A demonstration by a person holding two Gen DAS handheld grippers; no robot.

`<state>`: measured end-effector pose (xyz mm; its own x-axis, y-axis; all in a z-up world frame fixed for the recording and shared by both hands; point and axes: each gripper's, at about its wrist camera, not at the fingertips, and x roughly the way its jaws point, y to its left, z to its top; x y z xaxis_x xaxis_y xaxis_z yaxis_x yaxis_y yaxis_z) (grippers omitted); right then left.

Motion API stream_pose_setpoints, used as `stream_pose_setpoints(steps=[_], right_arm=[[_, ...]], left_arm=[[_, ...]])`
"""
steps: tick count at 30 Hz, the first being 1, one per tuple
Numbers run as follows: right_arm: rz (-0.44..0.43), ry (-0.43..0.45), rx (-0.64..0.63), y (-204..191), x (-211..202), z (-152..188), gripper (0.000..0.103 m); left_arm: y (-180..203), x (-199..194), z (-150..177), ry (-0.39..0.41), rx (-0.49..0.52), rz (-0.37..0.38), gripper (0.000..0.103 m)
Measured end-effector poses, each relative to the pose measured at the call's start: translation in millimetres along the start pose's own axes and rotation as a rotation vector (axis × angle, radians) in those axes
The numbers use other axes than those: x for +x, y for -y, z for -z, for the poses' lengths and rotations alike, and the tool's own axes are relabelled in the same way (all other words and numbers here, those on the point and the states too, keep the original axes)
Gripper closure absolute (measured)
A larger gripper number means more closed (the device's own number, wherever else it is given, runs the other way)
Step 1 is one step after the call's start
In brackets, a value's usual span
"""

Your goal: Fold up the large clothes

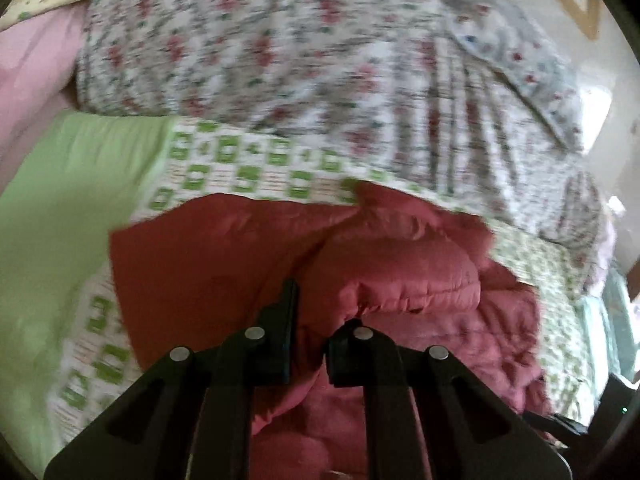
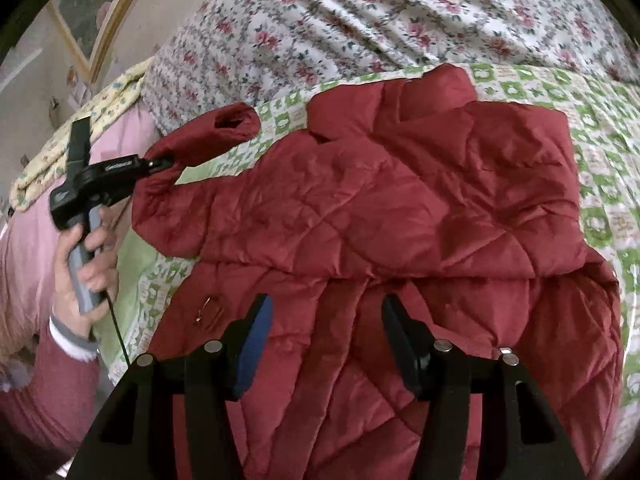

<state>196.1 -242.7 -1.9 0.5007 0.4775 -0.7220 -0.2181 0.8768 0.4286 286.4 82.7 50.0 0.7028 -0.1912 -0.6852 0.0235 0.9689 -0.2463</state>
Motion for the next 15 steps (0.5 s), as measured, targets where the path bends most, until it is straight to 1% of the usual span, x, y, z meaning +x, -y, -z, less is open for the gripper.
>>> stream_pose_setpoints(steps=[3,5,9,11,12,13,14,15], right_arm=[[-0.015,0.011,0.049,9.8,-3.8,-0.2,0.043],[-0.010,0.024,0.073,16.0,-6.3,-2.0,0.043],[0.003,0.058,0.124,28.3,-14.9,-3.9,0.043],[-0.018,0.074,0.171,38.7,-19.6,-3.8,0.042],[-0.044,0.081,0.204,45.3,-21.7,-3.9,0.041],[-0.072,0.087,0.233,50.8,-23.1,-4.1,0.039],[-0.097,0.094,0.260,55.9,-24.2,-4.8,0.032],[-0.124,0.107,0.288,61.2,-25.7,-5.5,0.027]], left_arm=[[25.5,-2.2,8.2,0.007,-0.005,0.091,0.094],[41.7,3.4,14.4,-0.002,0.007,0.122,0.094],[70.3,24.0,26.5,-0.058,0.002,0.193,0.094],[84.0,33.3,34.7,-0.085,-0.012,0.230,0.094],[89.8,35.9,39.0,-0.096,-0.020,0.248,0.094],[94.7,39.8,42.8,-0.107,-0.028,0.263,0.094],[100.4,43.8,46.6,-0.116,-0.035,0.274,0.094],[105.1,46.2,50.8,-0.122,-0.036,0.279,0.094]])
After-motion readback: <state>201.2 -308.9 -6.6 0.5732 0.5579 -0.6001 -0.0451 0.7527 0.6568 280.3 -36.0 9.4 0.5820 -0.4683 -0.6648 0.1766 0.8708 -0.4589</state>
